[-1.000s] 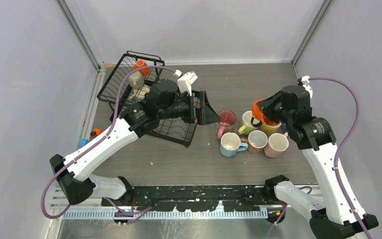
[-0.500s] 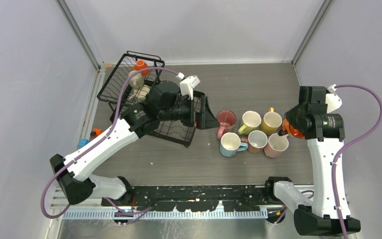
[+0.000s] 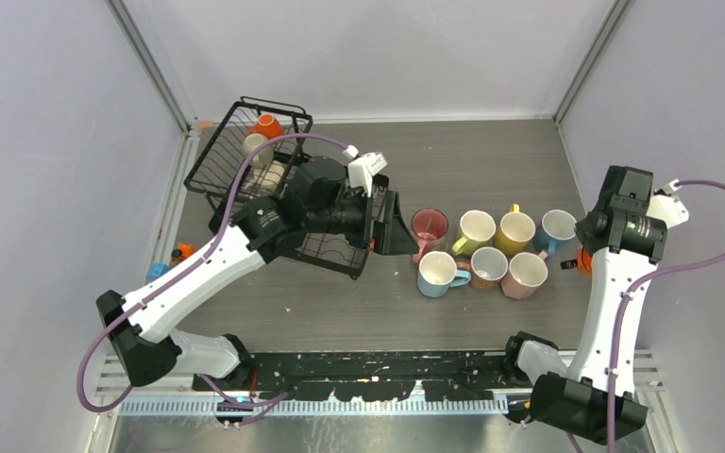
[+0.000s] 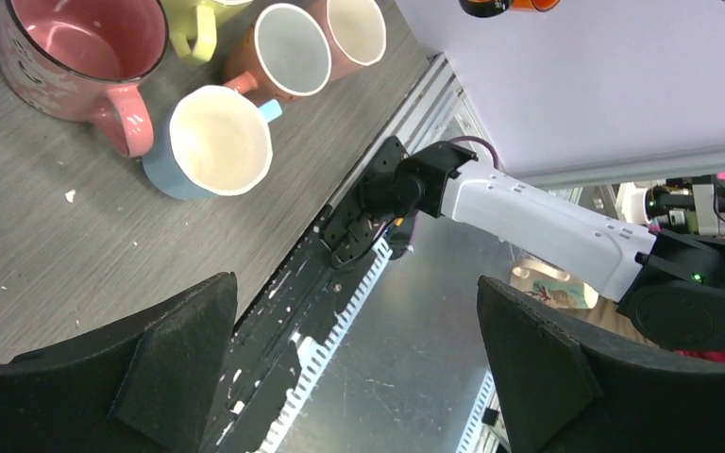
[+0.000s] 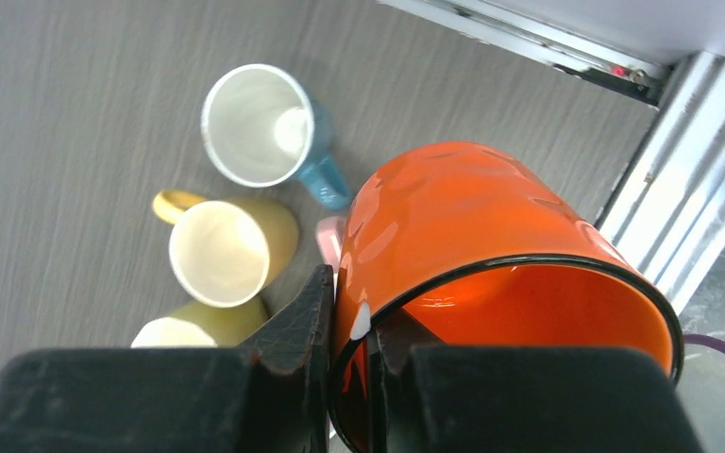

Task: Unload the cups from the dish rack
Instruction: Place the cup at the corner of the board.

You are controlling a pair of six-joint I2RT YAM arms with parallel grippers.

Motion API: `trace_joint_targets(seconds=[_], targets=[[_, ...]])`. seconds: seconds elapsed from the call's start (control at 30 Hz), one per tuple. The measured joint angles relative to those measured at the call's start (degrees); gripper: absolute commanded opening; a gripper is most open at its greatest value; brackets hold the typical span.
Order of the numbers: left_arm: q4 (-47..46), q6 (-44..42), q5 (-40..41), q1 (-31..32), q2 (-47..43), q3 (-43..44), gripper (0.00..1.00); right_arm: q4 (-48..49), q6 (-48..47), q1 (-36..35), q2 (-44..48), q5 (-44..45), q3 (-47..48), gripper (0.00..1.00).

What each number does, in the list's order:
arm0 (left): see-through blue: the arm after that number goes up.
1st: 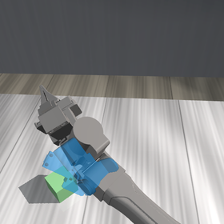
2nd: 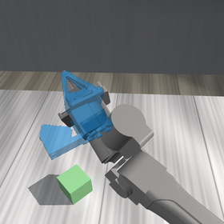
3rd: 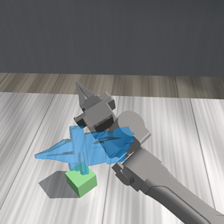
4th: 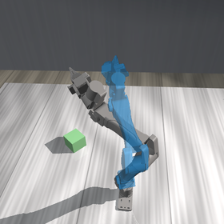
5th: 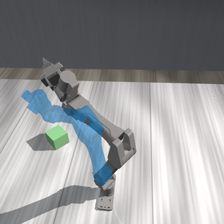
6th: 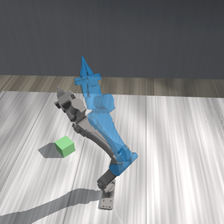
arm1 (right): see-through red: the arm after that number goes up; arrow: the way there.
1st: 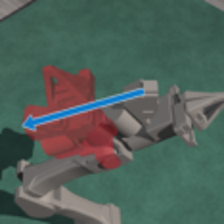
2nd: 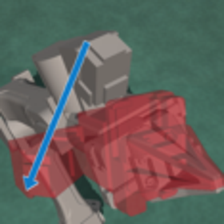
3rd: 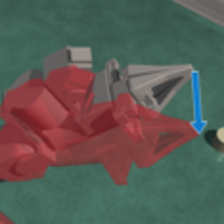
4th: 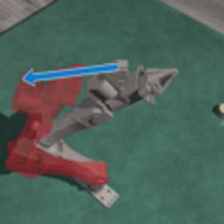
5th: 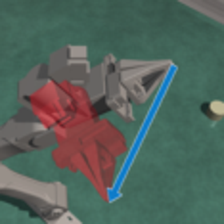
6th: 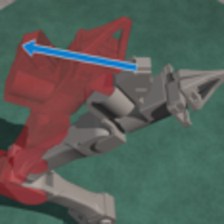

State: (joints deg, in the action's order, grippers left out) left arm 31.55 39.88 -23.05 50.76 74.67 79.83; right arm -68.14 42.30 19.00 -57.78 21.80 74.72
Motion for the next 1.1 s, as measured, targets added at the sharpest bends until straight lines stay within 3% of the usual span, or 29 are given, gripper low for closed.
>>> trace_joint_targets(seconds=[0.13, 0.73, 1.1], targets=[[1.3, -0.1, -0.2, 0.7, 0.2, 0.7, 1.0, 1.6, -1.0, 5.7, -0.3, -1.8, -4.5, 0.0], [3.1, -0.3, -0.1, 2.4, 2.1, 1.5, 1.0, 13.4, -2.5, 17.7, -6.2, -6.9, -15.5, 0.01], [3.1, -0.3, 0.2, 3.7, 4.1, 2.7, 1.0, 22.6, 1.5, 18.9, -10.3, -9.2, -22.3, 0.0]])
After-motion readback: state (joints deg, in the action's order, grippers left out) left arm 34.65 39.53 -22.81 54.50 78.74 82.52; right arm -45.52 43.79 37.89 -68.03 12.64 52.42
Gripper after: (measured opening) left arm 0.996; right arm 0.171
